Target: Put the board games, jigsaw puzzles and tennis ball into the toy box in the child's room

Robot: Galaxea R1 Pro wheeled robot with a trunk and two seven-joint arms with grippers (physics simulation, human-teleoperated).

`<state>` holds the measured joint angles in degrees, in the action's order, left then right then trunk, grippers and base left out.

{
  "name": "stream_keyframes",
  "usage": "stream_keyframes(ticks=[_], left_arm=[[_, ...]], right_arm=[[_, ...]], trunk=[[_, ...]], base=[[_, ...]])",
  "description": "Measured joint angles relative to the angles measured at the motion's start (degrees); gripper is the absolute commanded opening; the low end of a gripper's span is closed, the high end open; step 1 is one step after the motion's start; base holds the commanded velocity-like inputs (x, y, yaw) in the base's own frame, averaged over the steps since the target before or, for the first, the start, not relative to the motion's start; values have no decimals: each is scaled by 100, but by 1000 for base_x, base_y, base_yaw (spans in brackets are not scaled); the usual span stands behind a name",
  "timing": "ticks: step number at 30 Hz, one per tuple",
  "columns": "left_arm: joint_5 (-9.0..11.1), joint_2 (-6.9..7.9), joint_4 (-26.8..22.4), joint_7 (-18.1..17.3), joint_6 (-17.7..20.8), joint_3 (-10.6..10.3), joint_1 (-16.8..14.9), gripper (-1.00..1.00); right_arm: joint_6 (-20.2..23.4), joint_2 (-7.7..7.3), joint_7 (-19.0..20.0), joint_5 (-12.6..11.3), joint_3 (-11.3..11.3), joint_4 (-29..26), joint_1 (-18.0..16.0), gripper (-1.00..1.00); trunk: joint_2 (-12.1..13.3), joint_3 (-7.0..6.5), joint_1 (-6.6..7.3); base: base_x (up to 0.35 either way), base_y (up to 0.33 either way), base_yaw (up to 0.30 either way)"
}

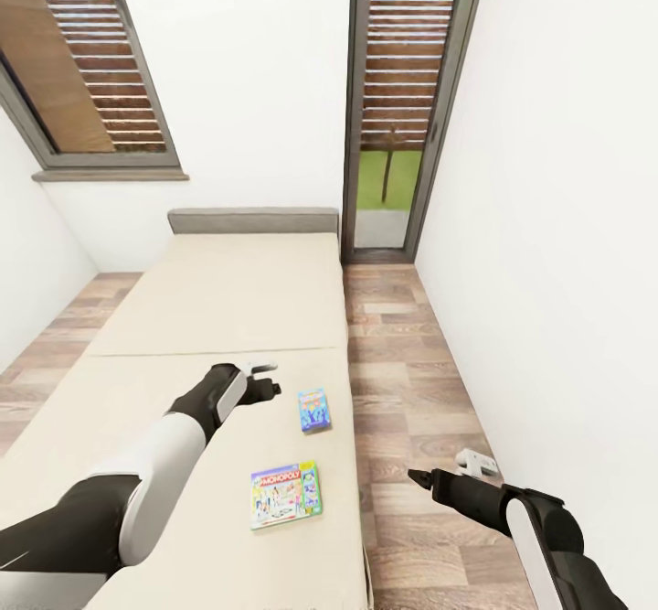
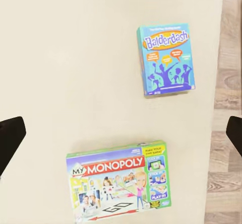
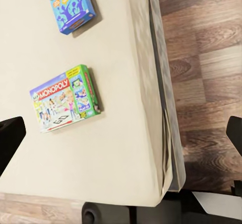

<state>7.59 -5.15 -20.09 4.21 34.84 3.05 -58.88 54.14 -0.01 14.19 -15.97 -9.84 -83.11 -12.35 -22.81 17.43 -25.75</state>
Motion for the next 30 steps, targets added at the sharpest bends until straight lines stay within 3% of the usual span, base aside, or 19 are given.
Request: stream_keyframes(ticks=[11,23,30], left_arm=[[-2,-72,-3,32,4,3,-172,100],[12,-102,-3,409,-40,6,-211,100],[19,-155,-3,451,-53,6,-223,100]], right_arm=[[0,0,-4,0,-6,1,0,100],[0,0,-5,1,-15,1,0,100],[17,-36,10,-21,-268,1,0,100]], trunk=[[0,102,0],[0,213,0],[0,278,0]], base=[[0,0,0],[0,0,0],[0,0,0]])
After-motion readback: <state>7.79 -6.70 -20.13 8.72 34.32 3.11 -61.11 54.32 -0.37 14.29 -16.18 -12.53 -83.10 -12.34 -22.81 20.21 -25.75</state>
